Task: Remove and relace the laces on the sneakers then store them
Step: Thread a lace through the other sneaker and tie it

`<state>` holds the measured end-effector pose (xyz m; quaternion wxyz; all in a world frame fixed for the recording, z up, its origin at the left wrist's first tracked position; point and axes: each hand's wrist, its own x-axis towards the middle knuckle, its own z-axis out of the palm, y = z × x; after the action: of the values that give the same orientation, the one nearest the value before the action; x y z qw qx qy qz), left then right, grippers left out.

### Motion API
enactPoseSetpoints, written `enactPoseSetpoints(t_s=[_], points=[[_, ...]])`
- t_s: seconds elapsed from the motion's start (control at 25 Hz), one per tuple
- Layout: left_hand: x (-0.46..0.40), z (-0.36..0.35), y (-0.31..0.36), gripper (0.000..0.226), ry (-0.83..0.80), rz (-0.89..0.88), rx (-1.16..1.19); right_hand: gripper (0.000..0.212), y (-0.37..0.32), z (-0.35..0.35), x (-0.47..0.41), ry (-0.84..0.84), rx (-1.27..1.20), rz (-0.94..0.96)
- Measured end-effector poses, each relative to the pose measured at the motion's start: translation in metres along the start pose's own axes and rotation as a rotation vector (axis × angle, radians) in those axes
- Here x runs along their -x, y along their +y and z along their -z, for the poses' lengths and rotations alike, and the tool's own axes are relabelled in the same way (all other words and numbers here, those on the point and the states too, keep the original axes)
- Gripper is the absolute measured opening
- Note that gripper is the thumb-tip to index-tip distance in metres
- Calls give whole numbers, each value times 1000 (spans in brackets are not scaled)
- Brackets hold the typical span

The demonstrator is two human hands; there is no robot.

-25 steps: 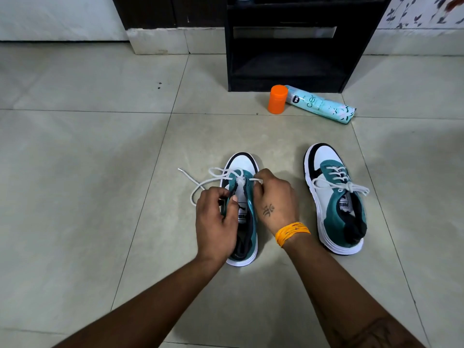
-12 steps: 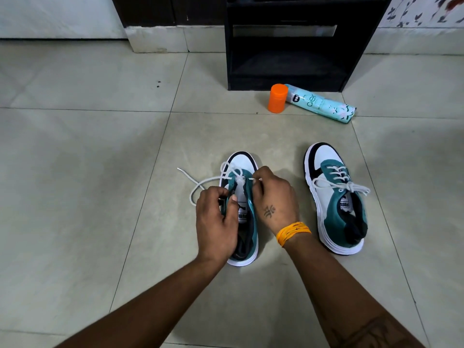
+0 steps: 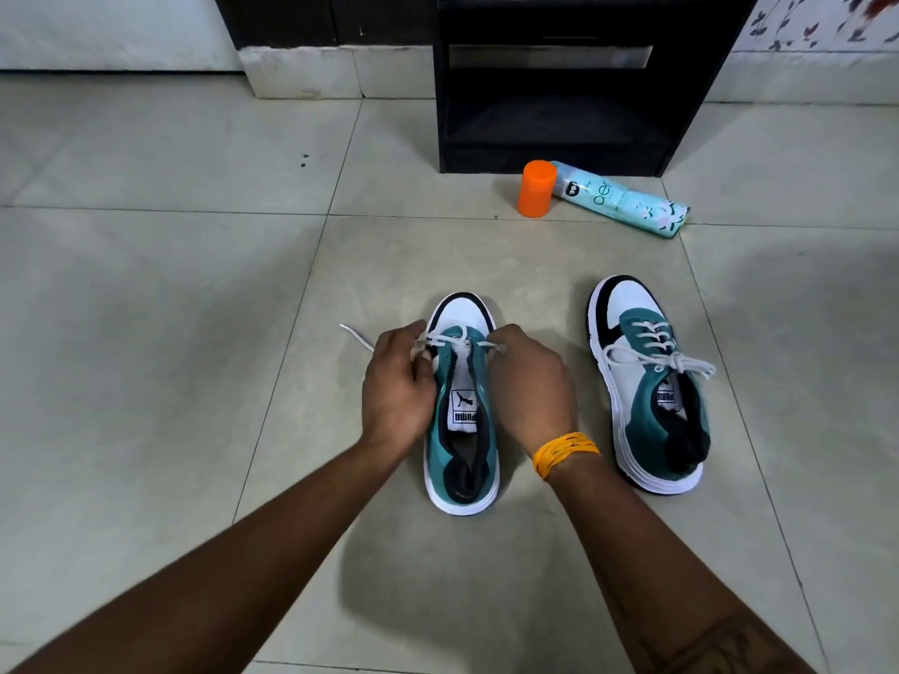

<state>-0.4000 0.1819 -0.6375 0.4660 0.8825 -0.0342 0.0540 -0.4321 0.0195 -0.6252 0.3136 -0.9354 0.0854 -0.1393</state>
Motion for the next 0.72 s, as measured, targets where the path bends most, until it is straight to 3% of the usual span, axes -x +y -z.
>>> enactPoseSetpoints(t_s=[0.16,0.32,0.44,0.56,0.72], points=[[-14,3,-4,12,-6,-63,-34,12,14,-7,0,27,-77,-135],[-11,12,-11,14,49,92,18,14,22,-8,5,56,-80,-267],[-8,13,-3,17,-41,12,17,26,4,-2,2,21,-12,-116],[-12,10,4,11,-41,-92,-6,15,-3,-3,-3,10,48,-1],[-19,18,-7,16,76,121,37,13,18,-3,-3,44,-29,-251]])
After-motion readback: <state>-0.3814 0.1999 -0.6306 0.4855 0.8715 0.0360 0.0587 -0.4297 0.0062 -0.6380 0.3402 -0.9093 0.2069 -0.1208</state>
